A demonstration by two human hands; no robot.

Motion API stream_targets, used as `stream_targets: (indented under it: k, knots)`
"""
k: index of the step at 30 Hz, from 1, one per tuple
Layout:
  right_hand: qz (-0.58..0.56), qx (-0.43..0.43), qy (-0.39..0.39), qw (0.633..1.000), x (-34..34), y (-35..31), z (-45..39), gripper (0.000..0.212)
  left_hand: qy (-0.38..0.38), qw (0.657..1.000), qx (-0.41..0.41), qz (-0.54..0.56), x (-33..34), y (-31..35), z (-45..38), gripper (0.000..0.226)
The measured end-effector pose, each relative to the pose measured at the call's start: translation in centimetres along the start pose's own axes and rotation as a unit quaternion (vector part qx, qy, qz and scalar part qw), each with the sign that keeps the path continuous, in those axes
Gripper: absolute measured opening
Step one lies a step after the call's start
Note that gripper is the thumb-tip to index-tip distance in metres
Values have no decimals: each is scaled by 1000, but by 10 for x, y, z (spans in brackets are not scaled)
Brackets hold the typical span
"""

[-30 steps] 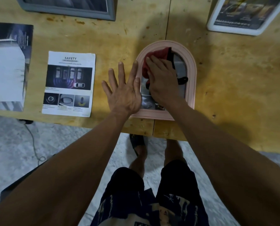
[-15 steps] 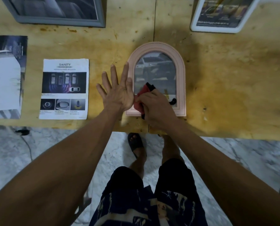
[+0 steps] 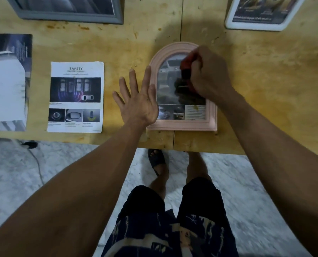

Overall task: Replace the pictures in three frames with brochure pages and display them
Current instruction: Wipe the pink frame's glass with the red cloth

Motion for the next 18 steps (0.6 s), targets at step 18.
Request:
stream_targets:
  k: [18]
  knots:
    - [181,-130,-69,973,76,9,66,20,29,1000,1,3,-1,1,3,50]
Point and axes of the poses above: each hand's wrist, its own z-axis away from the middle knuckle, its own x-axis out of the palm, y = z × x, the point moved 6 cm from there along -z, towards the middle knuckle, and after that the axes turned 9 degrees about -y, right-handed, at the moved point
